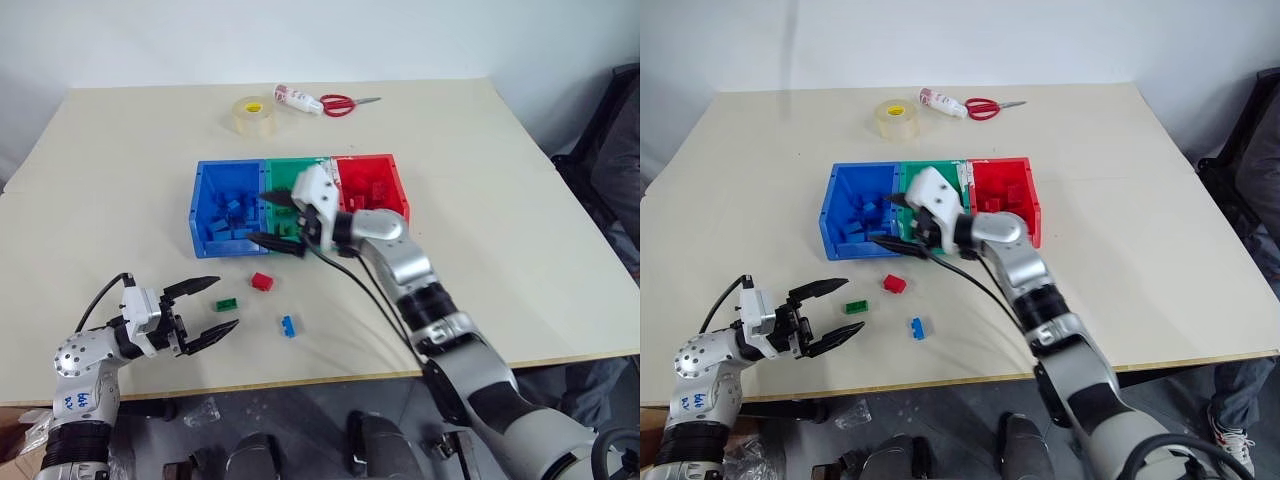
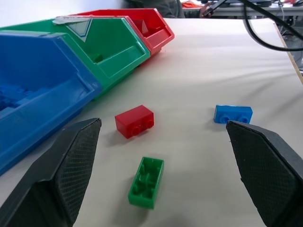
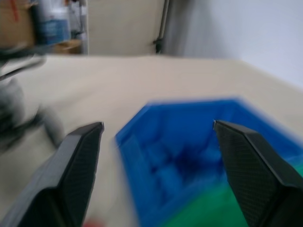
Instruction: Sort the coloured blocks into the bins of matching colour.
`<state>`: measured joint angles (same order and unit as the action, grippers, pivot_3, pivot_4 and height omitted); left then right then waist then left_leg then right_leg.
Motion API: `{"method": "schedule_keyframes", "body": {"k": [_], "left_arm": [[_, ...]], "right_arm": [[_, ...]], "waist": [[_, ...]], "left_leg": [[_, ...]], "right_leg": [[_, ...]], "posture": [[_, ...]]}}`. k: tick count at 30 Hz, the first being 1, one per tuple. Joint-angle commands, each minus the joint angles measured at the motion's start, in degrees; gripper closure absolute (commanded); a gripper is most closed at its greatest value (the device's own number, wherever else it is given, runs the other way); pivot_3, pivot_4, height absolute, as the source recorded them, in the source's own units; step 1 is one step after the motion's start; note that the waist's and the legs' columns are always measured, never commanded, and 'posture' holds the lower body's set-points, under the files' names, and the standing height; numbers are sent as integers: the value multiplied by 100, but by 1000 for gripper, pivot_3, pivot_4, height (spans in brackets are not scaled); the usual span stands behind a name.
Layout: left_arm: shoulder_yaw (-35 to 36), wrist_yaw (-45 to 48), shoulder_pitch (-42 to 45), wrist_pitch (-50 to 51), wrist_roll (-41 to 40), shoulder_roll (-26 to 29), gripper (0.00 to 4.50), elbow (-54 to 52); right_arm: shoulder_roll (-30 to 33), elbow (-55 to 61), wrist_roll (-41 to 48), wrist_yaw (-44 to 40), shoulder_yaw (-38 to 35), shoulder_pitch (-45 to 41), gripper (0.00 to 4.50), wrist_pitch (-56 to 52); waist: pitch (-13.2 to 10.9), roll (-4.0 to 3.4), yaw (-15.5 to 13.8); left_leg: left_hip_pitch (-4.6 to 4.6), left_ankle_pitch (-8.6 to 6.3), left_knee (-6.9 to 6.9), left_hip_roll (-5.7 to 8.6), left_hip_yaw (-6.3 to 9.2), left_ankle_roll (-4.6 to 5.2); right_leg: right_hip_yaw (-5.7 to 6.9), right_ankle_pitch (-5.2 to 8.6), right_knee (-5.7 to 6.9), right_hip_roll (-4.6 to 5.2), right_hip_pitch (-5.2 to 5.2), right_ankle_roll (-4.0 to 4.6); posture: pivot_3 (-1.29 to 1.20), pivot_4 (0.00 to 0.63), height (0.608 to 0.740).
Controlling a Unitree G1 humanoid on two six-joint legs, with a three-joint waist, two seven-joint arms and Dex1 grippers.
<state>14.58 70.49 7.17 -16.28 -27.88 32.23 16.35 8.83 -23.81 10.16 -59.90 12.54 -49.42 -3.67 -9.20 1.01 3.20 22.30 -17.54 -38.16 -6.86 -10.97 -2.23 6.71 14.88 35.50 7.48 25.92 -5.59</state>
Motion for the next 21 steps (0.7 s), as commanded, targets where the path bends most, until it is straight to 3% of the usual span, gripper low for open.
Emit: {"method": "schedule_keyframes", "body": {"k": [1, 8, 11, 21], "left_arm": [[20, 59, 53, -48, -62, 19, 0, -27], [49, 218, 140, -41, -62, 108, 0, 144], [65, 298, 136, -30, -81, 148, 0, 148], [25, 3, -563, 822, -34, 526, 0, -1202]], "right_arm": [[816, 1480, 419, -719, -16, 591, 638, -711], [2731, 2914, 734, -1389, -317, 1874, 638, -1585], [3198, 3182, 854, -1350, -583, 2292, 638, -1764], [3586, 3355, 1034, -1296, -857, 2785, 638, -1727]], "waist": [[0, 0, -9], [0, 0, -28], [-1, 1, -29], [-2, 3, -52]], "left_leg": [[0, 0, 0, 0, 0, 0], [-4, -1, 0, 0, -2, 1], [-7, -1, 1, 0, -3, 1], [-10, -2, 0, 0, -3, 1]], "right_leg": [[0, 0, 0, 0, 0, 0], [0, 0, -3, 0, 0, 1], [0, 1, -6, 0, -2, 1], [-1, 1, -9, 1, -4, 1]], "posture": [[0, 150, 740], [0, 150, 740], [0, 150, 740], [0, 150, 740]]}}
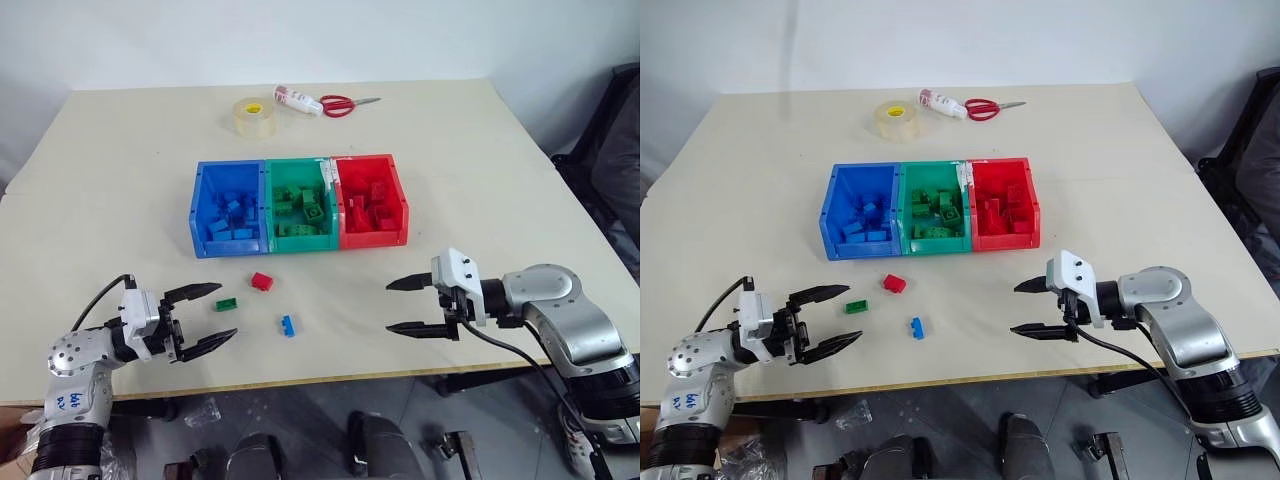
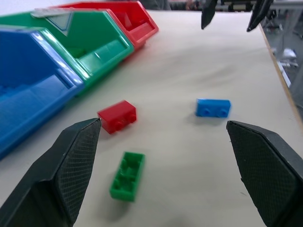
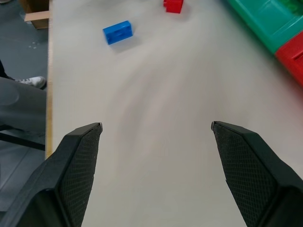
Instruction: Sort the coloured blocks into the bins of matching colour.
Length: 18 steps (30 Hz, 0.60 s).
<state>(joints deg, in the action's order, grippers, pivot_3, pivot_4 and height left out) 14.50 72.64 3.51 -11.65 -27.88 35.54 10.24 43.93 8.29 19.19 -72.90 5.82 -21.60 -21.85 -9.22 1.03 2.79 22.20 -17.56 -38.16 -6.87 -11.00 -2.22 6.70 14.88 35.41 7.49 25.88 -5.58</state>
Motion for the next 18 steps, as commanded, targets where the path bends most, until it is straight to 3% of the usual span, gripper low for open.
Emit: {"method": "schedule_keyframes", "body": {"k": [1, 6, 9, 10, 13, 18], "left_arm": [[27, -315, -266, 548, -20, 262, 0, -754], [-134, -1146, -516, 1490, 189, 530, 0, -2235], [-599, -1610, -413, 2159, 374, 562, 0, -3053], [-713, -1690, -396, 2313, 431, 586, 0, -3196], [-1166, -1987, -217, 2564, 591, 371, 0, -3390], [-1709, -2377, -39, 2898, 1037, 234, 0, -3246]], "right_arm": [[79, 140, 139, 1, -190, 6, 638, 103], [59, -58, 165, -34, -204, -71, 638, 207], [91, -214, 151, -110, -183, -109, 638, 263], [103, -232, 164, -133, -175, -118, 638, 260], [149, -274, 199, -177, -192, -155, 82, 186], [113, -224, 169, 15, -289, -129, 33, 237]], "waist": [[-1, 2, -20], [-2, 2, -114], [-2, 1, -161], [-2, 1, -163], [-3, 0, -152], [-3, -1, -128]], "left_leg": [[0, 0, -1, 0, 0, 1], [-1, -2, -3, 1, -1, 3], [-2, -3, -7, 2, 0, 5], [-2, -3, -8, 2, 0, 6], [-5, -3, -8, 3, 0, 5], [-7, -2, -7, 2, 0, 3]], "right_leg": [[0, 0, -1, 0, 0, 0], [-3, 0, -15, 2, -1, 0], [-2, -1, -30, 3, -10, -1], [-2, -1, -32, 2, -13, -2], [-3, -2, -32, 1, -13, -3], [-2, -2, -31, -1, -13, -2]], "posture": [[0, 150, 740], [0, 150, 740], [0, 150, 740], [0, 150, 740], [0, 150, 740], [0, 150, 740]]}}
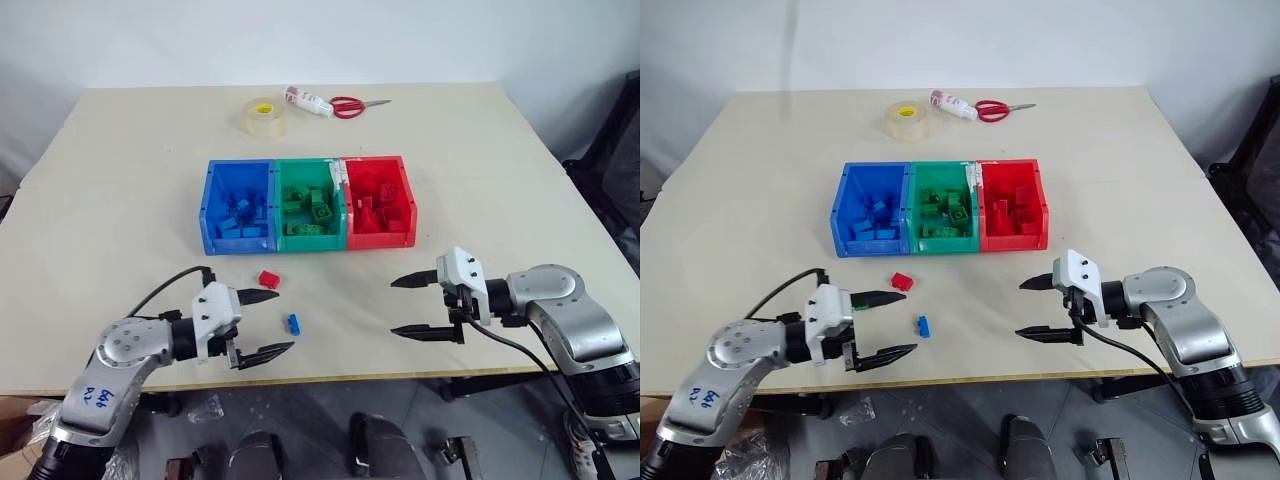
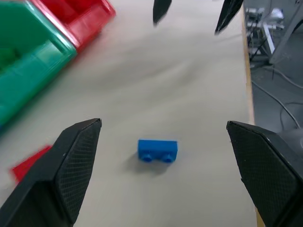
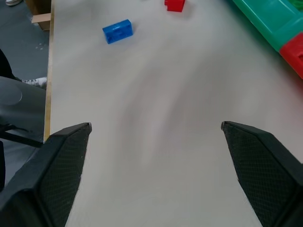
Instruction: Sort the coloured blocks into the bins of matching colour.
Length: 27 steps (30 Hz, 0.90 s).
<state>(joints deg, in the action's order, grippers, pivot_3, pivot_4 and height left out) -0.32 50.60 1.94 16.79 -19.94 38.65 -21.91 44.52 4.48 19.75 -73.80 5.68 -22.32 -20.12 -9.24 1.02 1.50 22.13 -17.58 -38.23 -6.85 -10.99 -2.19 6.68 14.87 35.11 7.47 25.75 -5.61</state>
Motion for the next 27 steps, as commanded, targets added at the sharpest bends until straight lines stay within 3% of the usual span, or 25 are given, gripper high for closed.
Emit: {"method": "schedule_keyframes", "body": {"k": [1, 8, 11, 19, 27], "left_arm": [[-318, -184, 160, 43, 313, -91, 0, 18], [-894, -193, 622, -12, 791, -265, 0, 522], [-1002, -155, 710, -36, 879, -255, 618, 586], [-1070, -64, 847, -139, 944, -281, 3073, 738], [-578, -472, 1262, 35, 639, -636, 3068, 667]], "right_arm": [[52, 174, 113, 142, -291, -42, 33, 68], [72, 483, 179, 405, -490, 218, 33, -36], [120, 589, 228, 462, -589, 344, 0, -52], [140, 734, 321, 594, -723, 487, 0, -85], [55, 611, 591, 496, -910, 521, 0, 101]], "waist": [[0, 0, -2], [0, 0, -27], [0, 0, -44], [0, 0, -44], [0, 0, -139]], "left_leg": [[0, 0, 0, 0, 0, 0], [1, 0, -6, 1, 1, 0], [1, 0, -6, 1, 1, 0], [1, 0, -7, 0, 2, 0], [2, -1, -18, 1, 2, 2]], "right_leg": [[0, 0, 0, 0, 0, 0], [1, 0, -1, 2, -3, 0], [1, 0, -1, 2, -4, -1], [1, 0, 0, 1, -4, -1], [0, -1, 2, 1, -5, -2]], "posture": [[0, 150, 740], [0, 150, 740], [0, 150, 740], [0, 150, 740], [0, 150, 740]]}}
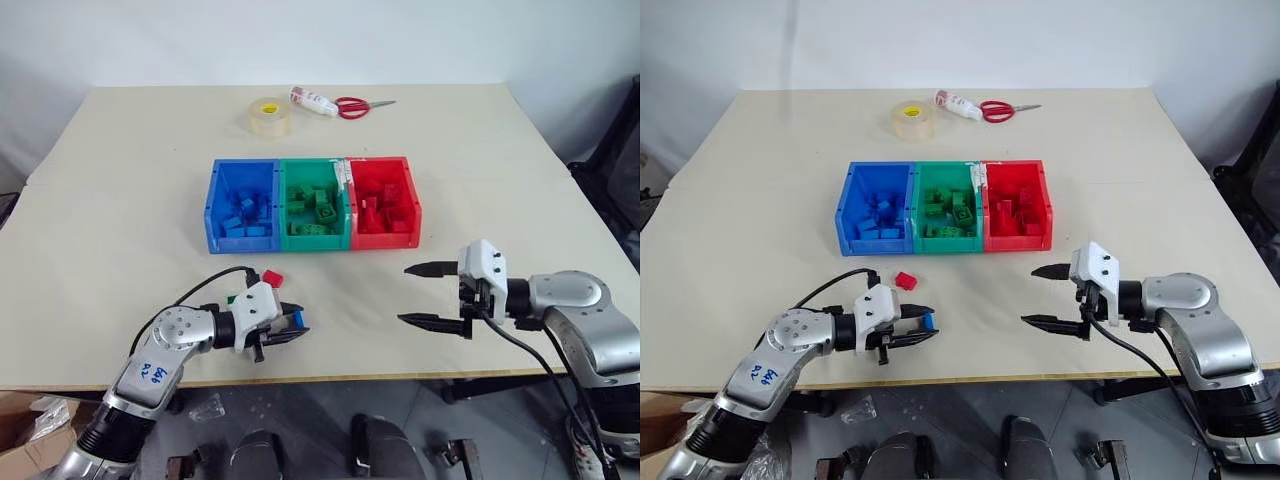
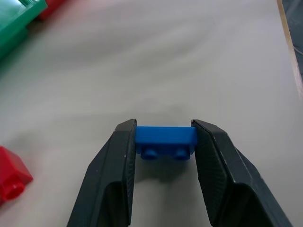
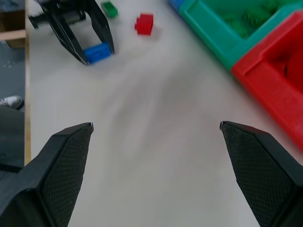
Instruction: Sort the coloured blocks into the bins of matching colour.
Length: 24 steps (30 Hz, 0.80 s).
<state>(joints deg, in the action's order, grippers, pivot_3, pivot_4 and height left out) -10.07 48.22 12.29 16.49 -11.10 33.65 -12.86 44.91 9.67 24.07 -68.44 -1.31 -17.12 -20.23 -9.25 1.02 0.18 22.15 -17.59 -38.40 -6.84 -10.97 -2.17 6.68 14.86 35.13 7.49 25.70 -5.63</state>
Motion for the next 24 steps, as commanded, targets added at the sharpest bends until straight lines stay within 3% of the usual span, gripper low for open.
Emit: {"method": "schedule_keyframes", "body": {"k": [1, 8, 12, 16, 21, 24], "left_arm": [[554, -356, 321, 106, -314, -205, 3068, -244], [1437, -1228, 1233, 50, -217, -354, 3068, 413], [1674, -1796, 2008, -522, 94, -470, 3068, 1819], [1560, -1749, 2546, -1264, 281, -549, 1728, 3124], [1524, -1416, 2613, -1461, 181, -564, 150, 3305], [1626, -1068, 2413, -1169, -68, -411, 47, 2993]], "right_arm": [[22, 62, 156, -38, -205, -15, 0, 126], [3, -88, 119, -52, -137, -159, 0, 150], [-71, -248, 62, -66, -39, -353, 0, 196], [-119, -351, 28, -101, 45, -454, 0, 269], [-110, -335, 44, -112, 39, -452, 0, 272], [-109, -352, 41, -139, 49, -444, 0, 288]], "waist": [[0, 0, -10], [0, 1, -22], [0, 1, -18], [-1, 1, -16], [-4, 6, -15], [-4, 6, -11]], "left_leg": [[0, 0, -4, 0, 1, 0], [4, -3, -26, 0, 12, 6], [3, -3, -26, 0, 11, 6], [5, -3, -29, 0, 12, 6], [11, -12, -32, 2, 9, 12], [12, -12, -39, 1, 9, 12]], "right_leg": [[0, 0, 2, 0, -1, 0], [3, -2, 8, 1, -10, -4], [5, -2, 8, -1, -13, -4], [8, -3, 18, -1, -13, -5], [9, -5, 24, -1, -14, -10], [9, -5, 28, -1, -13, -10]], "posture": [[0, 150, 740], [0, 150, 740], [0, 150, 740], [0, 150, 740], [0, 150, 740], [0, 150, 740]]}}
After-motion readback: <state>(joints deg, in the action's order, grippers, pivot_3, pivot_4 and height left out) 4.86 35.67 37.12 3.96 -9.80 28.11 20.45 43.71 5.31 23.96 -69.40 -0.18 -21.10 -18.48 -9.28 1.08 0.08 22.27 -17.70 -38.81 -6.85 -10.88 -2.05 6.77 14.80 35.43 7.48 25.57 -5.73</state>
